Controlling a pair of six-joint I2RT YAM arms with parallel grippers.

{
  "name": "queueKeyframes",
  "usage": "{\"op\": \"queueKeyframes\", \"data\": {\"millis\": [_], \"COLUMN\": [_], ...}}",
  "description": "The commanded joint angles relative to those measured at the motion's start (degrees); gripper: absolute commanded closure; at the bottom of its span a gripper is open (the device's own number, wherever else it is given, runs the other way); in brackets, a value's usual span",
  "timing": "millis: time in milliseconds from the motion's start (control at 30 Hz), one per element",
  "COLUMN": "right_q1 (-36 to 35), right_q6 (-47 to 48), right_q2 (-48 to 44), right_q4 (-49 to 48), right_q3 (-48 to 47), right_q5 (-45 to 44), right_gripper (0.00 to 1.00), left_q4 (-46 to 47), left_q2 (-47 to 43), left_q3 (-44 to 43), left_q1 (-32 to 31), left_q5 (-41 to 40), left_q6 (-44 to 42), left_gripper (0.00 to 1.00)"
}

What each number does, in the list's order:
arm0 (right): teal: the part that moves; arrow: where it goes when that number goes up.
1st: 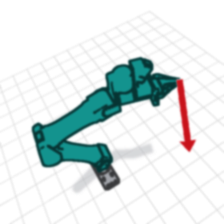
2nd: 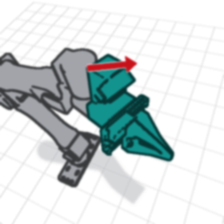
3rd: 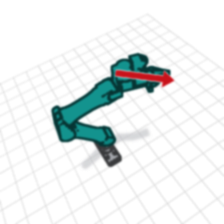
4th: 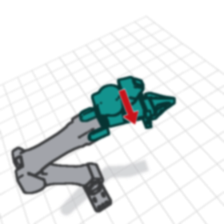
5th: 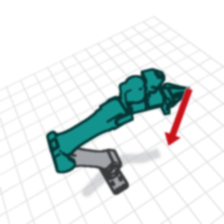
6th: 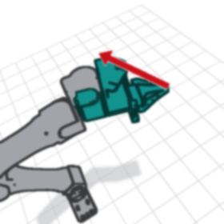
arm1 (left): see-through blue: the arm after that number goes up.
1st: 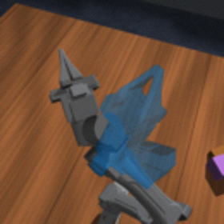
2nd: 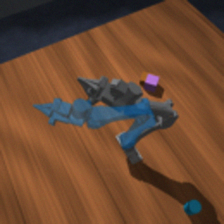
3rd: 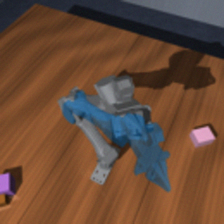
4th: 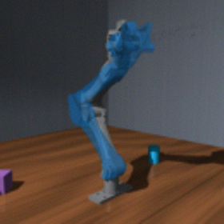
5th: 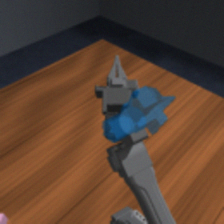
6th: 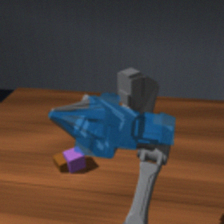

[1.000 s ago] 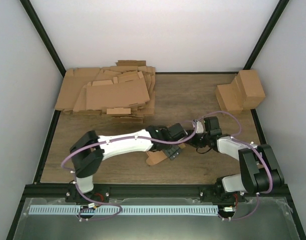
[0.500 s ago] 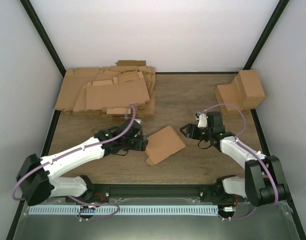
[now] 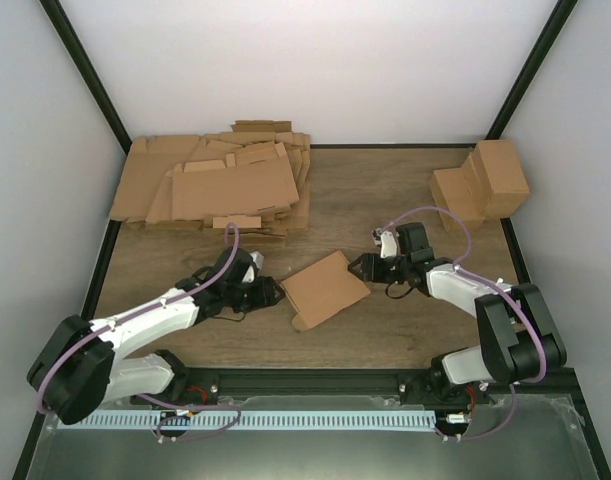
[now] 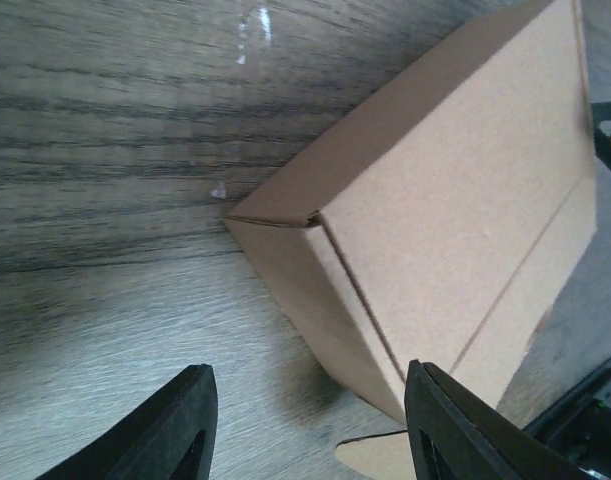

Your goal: Fold the paper box

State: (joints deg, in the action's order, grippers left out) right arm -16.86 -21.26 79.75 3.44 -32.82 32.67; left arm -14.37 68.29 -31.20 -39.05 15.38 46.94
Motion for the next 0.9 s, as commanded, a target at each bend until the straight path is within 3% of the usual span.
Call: {"op": "queueKeyframes", "data": {"millis": [0, 333, 500, 667, 767, 867], "right_q1": [-1.16, -2.79, -4.73, -6.48, -6.43, -6.43], "right_q6": [2.13, 0.44, -2.66, -7.15, -8.76, -9.15], "right_q2": [0.03, -4.96, -10.94, -15.08, -19.04, -21.35], "right_q4": [-1.68, -0.75, -0.89, -0.7, 1.07, 3.38], "right_q3": [0.37, 6.18, 11.02, 13.69, 14.73, 14.84], "right_q5": [2.63, 4.29, 6.71, 8.21, 6.57, 3.48], "right_gripper": [0.52, 0.64, 0.65, 0.65, 0.6, 0.46], "left_q4": [8.9, 16.21, 11.82, 11.11, 9.14, 7.02], "left_q2": [0.53, 8.42, 9.89, 12.33, 13.99, 14.13], "left_q3": [1.18, 1.22, -1.9, -4.29, -6.06, -7.56], "left_q1": [0.63, 0.77, 0.94, 1.8, 2.74, 3.01], "left_q5": [5.44, 8.2, 2.97, 2.76, 2.58, 1.25], "left_q6": [1.96, 1.62, -2.68, -6.55, -10.44, -13.42], "left_gripper": [0.47, 0.6, 0.66, 0.71, 0.7, 0.62]}}
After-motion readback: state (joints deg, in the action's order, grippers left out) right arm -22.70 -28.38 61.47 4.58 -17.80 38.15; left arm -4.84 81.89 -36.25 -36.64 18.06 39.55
